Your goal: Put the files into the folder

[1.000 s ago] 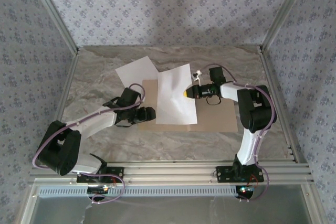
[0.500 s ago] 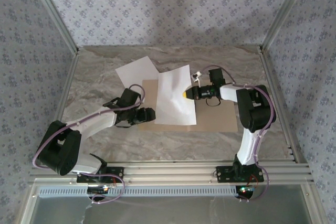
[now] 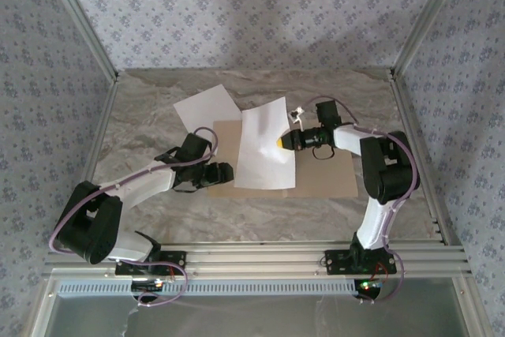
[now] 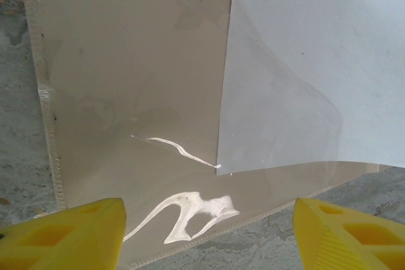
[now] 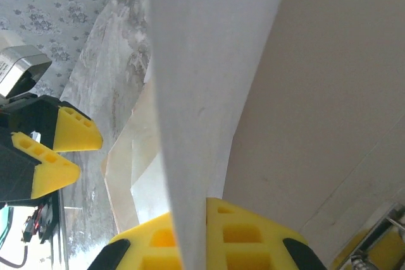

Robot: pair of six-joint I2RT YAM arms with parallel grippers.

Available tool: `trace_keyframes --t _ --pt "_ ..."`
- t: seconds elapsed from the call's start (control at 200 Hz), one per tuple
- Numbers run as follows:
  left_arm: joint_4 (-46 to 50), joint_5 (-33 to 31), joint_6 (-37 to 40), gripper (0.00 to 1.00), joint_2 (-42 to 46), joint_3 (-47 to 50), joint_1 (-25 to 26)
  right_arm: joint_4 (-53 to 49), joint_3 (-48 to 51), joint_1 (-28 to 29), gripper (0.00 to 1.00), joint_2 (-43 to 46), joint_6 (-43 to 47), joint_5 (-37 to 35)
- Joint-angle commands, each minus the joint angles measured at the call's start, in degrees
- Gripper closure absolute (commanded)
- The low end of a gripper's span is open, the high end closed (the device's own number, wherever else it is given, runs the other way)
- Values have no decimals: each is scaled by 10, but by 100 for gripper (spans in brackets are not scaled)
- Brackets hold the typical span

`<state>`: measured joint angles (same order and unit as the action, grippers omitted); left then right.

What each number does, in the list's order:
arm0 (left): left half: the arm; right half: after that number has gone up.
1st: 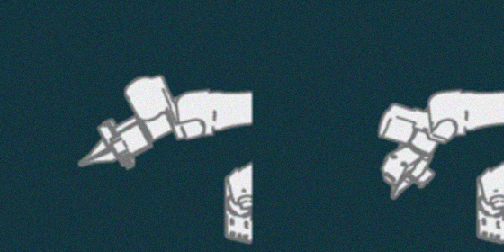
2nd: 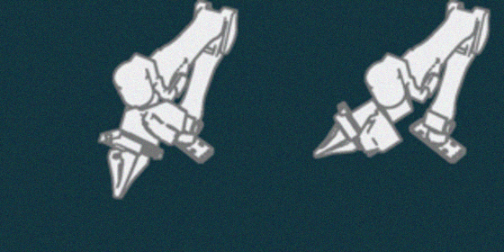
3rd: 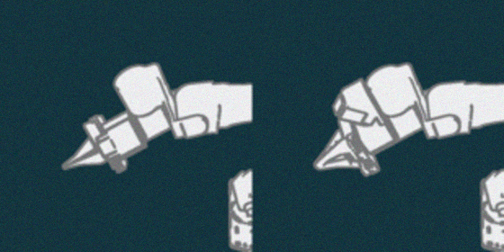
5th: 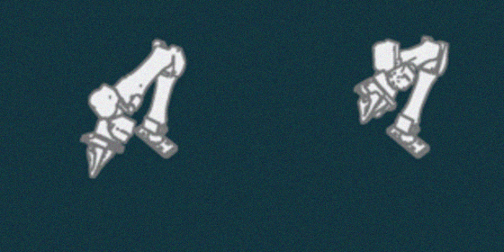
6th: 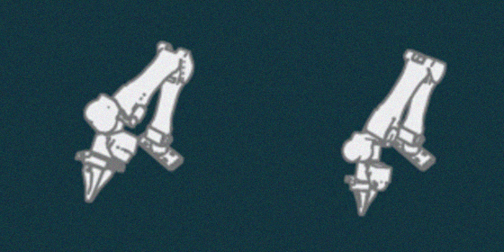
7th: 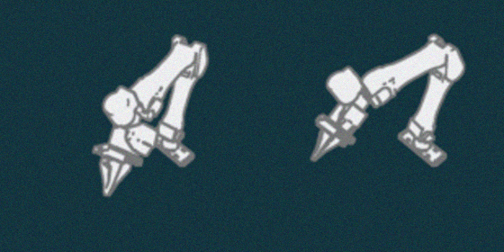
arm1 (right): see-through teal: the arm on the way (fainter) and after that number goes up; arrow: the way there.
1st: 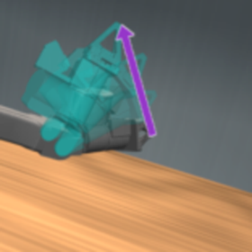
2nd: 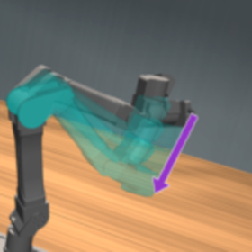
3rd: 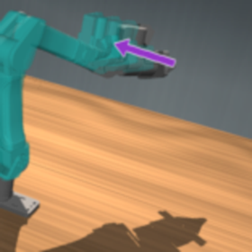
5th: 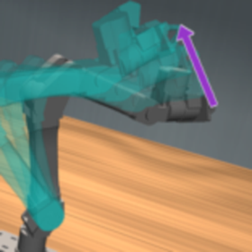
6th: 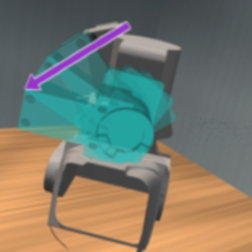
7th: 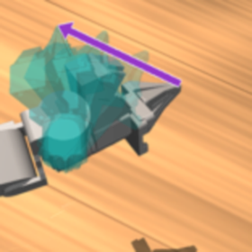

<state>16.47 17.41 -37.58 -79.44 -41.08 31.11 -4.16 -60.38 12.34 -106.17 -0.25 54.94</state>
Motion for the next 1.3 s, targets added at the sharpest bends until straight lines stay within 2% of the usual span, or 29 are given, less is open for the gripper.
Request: trace_keyframes --t 0.0,0.305,0.825,1.294 --pt "8 9 2 29 1 -6 -3 -34 -10 -7 100 16 32 15" --pt "9 10 2 29 -2 -8 -3 -15 4 -11 100 9 32 34" --pt "12 12 1 29 -10 -13 -3 121 30 11 100 -27 -60 52" --pt "5 11 -1 29 -6 -3 -3 154 27 33 100 -42 -89 49"
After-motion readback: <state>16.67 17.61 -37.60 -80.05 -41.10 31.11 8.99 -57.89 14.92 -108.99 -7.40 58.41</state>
